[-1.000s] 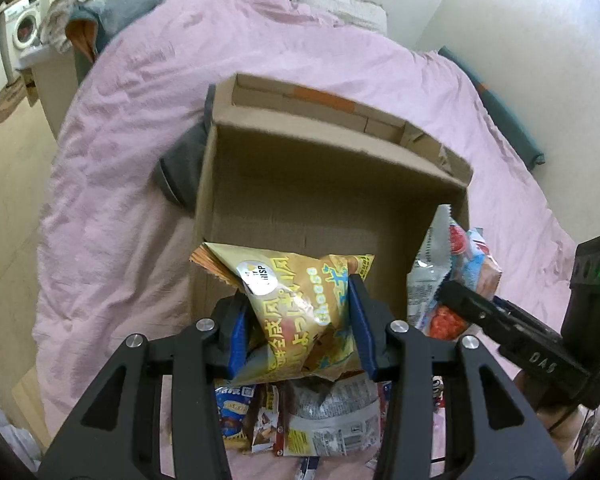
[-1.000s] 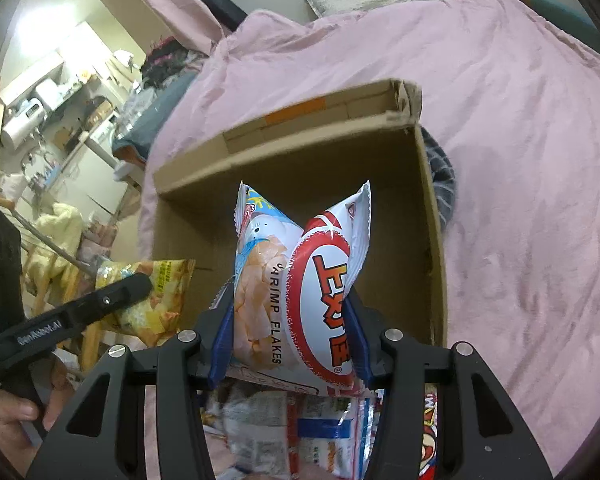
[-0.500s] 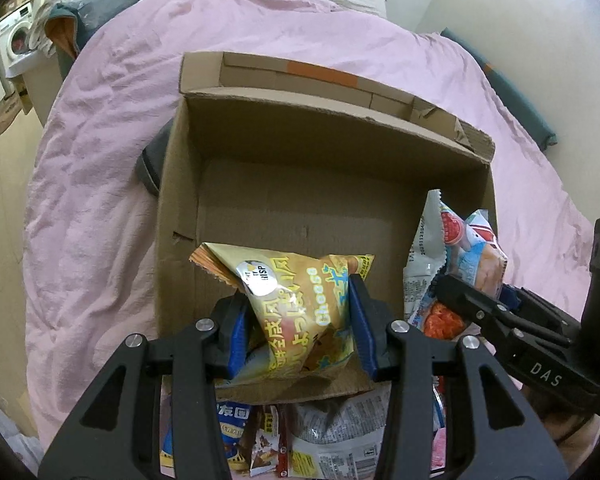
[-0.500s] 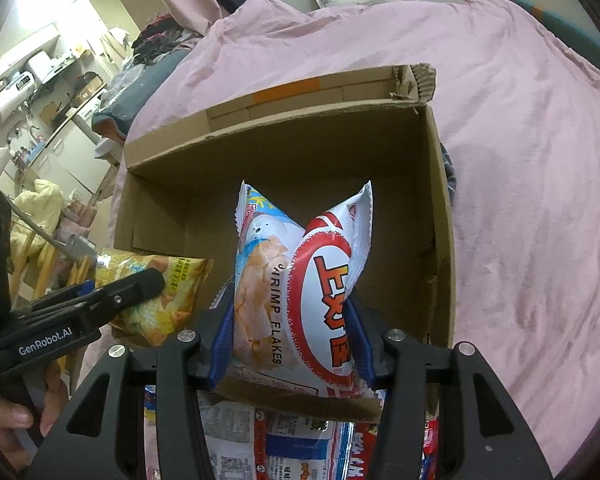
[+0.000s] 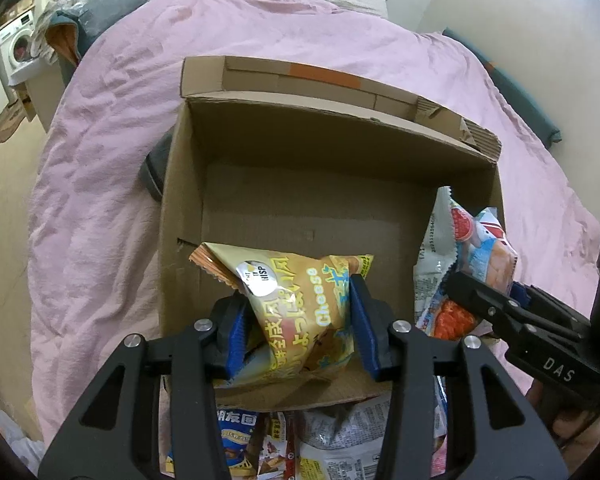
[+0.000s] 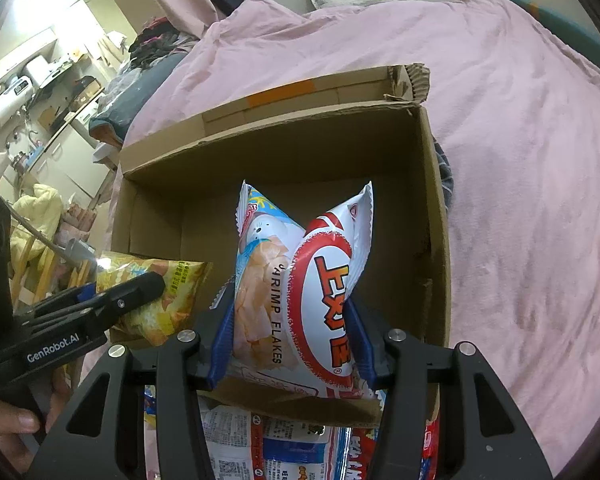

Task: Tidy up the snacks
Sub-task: 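Carry both bags into the box and open both tools to release, then withdraw both tools from the box back over the snack pile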

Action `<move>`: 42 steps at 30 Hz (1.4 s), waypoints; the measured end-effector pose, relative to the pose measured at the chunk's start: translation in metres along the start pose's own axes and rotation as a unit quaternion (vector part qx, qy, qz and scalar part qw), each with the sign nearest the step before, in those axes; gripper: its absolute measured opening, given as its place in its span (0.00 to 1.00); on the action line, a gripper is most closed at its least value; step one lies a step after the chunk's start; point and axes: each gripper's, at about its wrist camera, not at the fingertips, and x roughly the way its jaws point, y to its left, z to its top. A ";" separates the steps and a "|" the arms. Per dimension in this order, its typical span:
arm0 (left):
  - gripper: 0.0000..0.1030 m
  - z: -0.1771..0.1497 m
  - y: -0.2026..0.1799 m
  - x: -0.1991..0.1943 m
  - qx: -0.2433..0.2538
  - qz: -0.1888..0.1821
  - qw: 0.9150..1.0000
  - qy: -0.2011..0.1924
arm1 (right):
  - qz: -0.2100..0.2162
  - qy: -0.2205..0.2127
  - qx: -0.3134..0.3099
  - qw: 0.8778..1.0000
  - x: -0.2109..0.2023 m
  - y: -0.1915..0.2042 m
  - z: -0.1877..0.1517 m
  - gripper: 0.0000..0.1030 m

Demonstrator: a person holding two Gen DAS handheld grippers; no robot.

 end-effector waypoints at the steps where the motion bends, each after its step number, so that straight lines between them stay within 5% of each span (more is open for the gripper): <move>1: 0.40 0.000 0.001 0.000 -0.002 0.001 1.000 0.001 | 0.002 -0.001 0.002 1.000 0.000 -0.001 0.000 0.53; 6: 0.42 -0.001 0.002 0.000 -0.004 0.002 1.000 0.004 | 0.003 -0.007 0.017 1.000 -0.004 -0.007 -0.001 0.57; 13: 0.80 -0.002 -0.007 -0.003 0.023 0.026 0.999 -0.004 | -0.002 -0.029 0.020 0.999 -0.012 -0.008 0.002 0.87; 30: 0.81 -0.005 -0.007 -0.018 0.037 0.038 0.998 -0.027 | -0.001 -0.038 0.029 0.999 -0.014 -0.012 0.004 0.87; 42: 0.81 -0.025 -0.005 -0.061 0.050 0.048 0.996 -0.053 | -0.001 -0.078 -0.006 0.997 -0.054 0.008 -0.012 0.87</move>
